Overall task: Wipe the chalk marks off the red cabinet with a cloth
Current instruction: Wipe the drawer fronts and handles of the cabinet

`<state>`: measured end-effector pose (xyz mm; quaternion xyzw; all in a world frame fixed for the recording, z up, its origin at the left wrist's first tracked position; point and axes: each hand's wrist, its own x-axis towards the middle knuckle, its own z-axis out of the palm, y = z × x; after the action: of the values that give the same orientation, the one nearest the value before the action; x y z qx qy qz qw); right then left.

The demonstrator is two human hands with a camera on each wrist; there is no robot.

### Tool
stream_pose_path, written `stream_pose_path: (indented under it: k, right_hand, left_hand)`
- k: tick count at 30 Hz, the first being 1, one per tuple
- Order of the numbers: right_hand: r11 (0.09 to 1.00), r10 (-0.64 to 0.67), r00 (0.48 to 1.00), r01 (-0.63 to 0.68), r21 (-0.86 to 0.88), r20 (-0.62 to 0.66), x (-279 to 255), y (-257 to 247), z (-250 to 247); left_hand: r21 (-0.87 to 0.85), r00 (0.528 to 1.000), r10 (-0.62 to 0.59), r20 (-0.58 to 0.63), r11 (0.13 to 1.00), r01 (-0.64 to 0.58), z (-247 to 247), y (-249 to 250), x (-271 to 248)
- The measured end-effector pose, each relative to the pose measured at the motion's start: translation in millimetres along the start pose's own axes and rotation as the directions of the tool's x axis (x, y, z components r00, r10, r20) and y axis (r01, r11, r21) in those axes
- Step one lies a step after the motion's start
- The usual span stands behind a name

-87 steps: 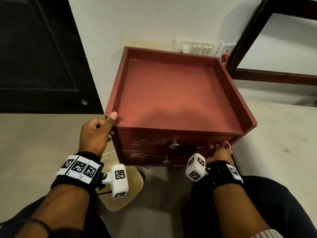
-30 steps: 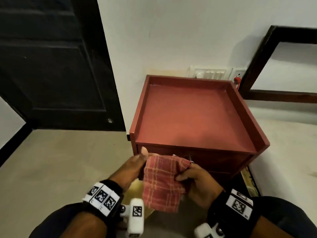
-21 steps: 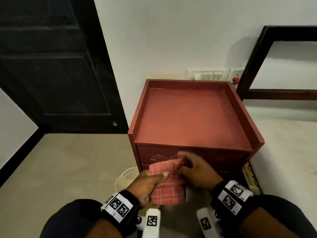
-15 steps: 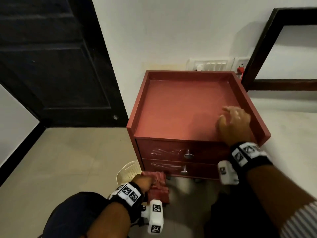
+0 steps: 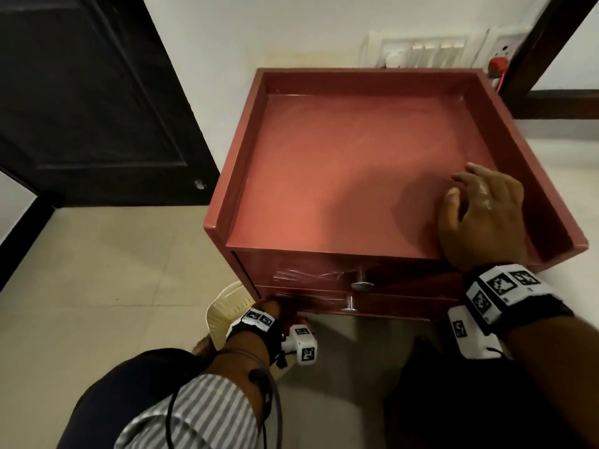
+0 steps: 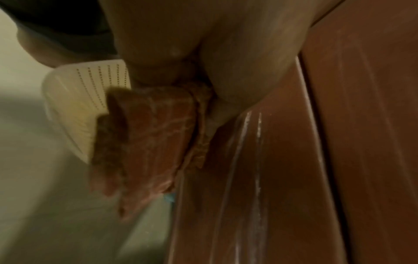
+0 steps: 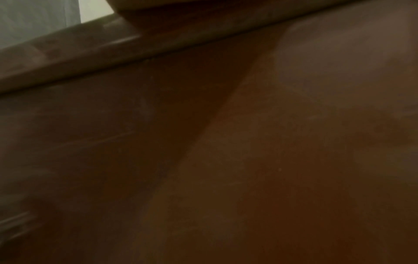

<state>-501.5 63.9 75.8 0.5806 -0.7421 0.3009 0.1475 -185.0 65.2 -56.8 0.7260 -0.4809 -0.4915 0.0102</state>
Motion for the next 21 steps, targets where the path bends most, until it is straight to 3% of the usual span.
stream_pose_path:
  k: [2,5,7,9,11,13,16,21]
  right_hand:
    - [1.0,-0.011,1.0,0.011,-0.01,-0.013,-0.3,1.3,0.4]
    - [1.0,-0.014,1.0,0.014,-0.016,-0.017,-0.2,1.1,-0.7]
    - [1.0,0.01,1.0,-0.01,-0.011,-0.015,-0.2,-0.5,-2.4]
    - [1.0,0.022,1.0,-0.022,-0.009,-0.012,0.0,-1.3,-1.7]
    - [1.0,0.01,1.0,-0.011,-0.012,-0.022,-0.1,-1.6,-2.8]
    - [1.0,-0.004,0.999,0.004,-0.015,-0.033,0.3,-1.1,-2.6]
    - [1.0,-0.01,0.999,0.009,-0.019,-0.037,0.4,0.4,-0.8]
    - [1.0,0.007,0.999,-0.008,-0.013,-0.041,0.0,2.3,1.5]
  left_hand:
    - [0.121,1.0,-0.027,0.016,0.992,0.024,0.9,-6.3,25.8]
    - [-0.047,0.999,-0.042,0.022,0.998,0.043,-5.7,-2.6,42.2]
    - [-0.201,0.998,-0.003,0.063,0.98,0.015,-16.4,17.1,24.9]
    - [-0.221,0.995,0.054,0.084,0.975,-0.035,-24.1,36.4,-2.0]
    - [-0.433,0.995,-0.016,0.101,0.9,0.059,-35.1,45.5,-25.1]
    - [-0.656,0.978,0.008,0.207,0.743,0.133,-49.8,60.5,-57.6]
    - [-0.783,0.97,0.049,0.239,0.601,0.163,-70.9,71.3,-86.9]
    - [-0.772,0.967,0.012,0.256,0.604,0.197,-87.6,73.9,-95.8]
